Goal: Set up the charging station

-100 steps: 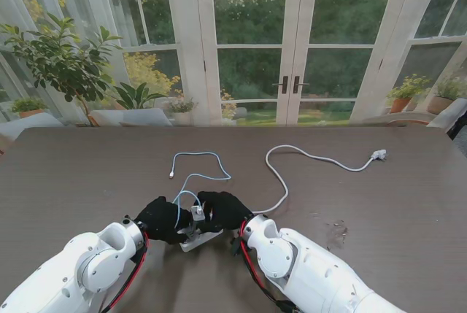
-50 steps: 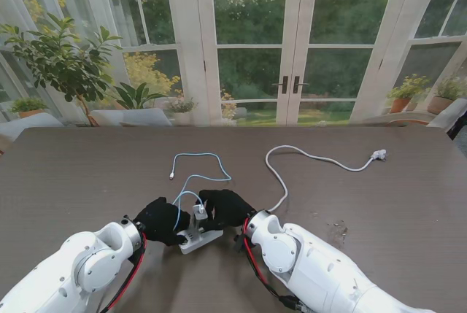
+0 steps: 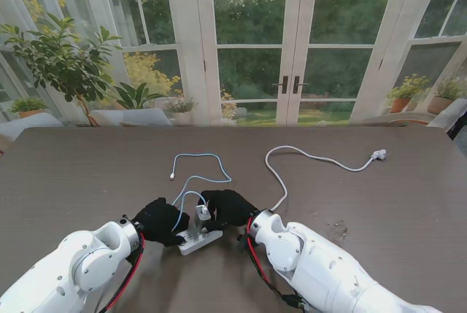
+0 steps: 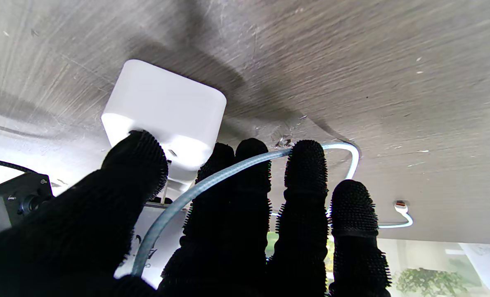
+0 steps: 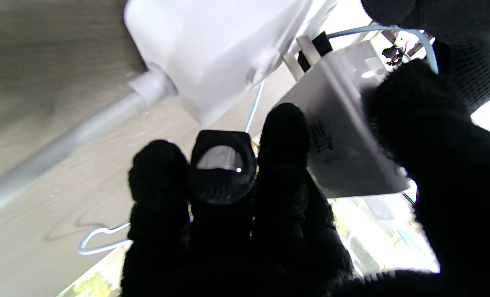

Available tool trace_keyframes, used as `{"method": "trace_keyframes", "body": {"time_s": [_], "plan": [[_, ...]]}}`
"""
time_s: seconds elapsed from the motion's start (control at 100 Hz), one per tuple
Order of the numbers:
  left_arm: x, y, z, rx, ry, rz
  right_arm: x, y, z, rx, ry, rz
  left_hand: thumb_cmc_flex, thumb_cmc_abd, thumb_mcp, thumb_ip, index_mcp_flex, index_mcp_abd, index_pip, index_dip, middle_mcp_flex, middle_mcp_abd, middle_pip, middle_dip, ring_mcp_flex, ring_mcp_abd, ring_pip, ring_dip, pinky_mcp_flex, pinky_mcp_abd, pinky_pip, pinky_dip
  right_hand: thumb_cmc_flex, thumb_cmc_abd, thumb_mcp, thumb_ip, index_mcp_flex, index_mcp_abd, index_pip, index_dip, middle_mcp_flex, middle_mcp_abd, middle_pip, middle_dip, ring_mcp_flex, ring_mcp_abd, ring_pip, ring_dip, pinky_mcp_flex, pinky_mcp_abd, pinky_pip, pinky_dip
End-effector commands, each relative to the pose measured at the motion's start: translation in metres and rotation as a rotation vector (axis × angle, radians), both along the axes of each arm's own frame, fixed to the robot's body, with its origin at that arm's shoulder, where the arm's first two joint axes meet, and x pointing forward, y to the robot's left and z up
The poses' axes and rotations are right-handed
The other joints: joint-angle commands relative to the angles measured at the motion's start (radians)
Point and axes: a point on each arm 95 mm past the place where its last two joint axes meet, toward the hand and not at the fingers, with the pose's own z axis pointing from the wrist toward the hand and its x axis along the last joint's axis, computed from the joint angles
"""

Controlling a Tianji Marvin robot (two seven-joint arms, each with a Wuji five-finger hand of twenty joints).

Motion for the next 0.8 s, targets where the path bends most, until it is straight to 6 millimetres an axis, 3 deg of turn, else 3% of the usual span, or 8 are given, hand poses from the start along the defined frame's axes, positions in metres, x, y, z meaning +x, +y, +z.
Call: {"method": "trace_keyframes", "body": {"time_s": [0.0,0.56,0.79], "plan": [[-0.0072,0.0058,-0.0171,0.034,0.054,0.001,-0.0033,0.0020,-0.0043,-0.003,0.008,0.023,0.135,-0.071,0.061,0.051,0.058,-0.154,0.058,0.047,-0.012,-0.036,0.026,-0.002,-0.017,-0.027,-0.015,-0.001,-0.026,-0.008,0.024,0.010,0.100,0.081,0.200,0.059,0.212,-0.513,0.191,0.103,0.036,-0.065,-0.016,-0.006,0.036,-0.028,0.026,-0.666,0.005,-0.038,0.053,0.013],[-0.0059,0.0067,-0.0196,0.031,0.058,-0.005,-0.0048,0.0059,-0.0060,0.015,-0.018,0.044,0.114,-0.059,0.043,0.049,0.053,-0.145,0.051,0.049,-0.035,-0.031,0.074,-0.040,-0.019,-0.028,-0.011,-0.001,-0.026,-0.014,0.032,0.009,0.100,0.071,0.210,0.054,0.215,-0.516,0.198,0.091,0.042,-0.064,-0.017,-0.008,0.037,-0.028,0.048,-0.664,0.010,-0.039,0.057,0.013],[-0.0046,0.0048,-0.0213,0.031,0.058,-0.006,-0.0061,0.0061,-0.0062,0.006,-0.026,0.067,0.069,-0.079,0.020,0.045,0.030,-0.129,0.059,0.072,-0.070,-0.026,0.170,-0.058,-0.018,-0.027,0.031,0.023,-0.026,-0.013,0.052,0.021,0.097,0.075,0.208,0.054,0.215,-0.516,0.199,0.090,0.040,-0.064,-0.017,-0.007,0.036,-0.026,0.050,-0.665,0.009,-0.043,0.059,0.014]]}}
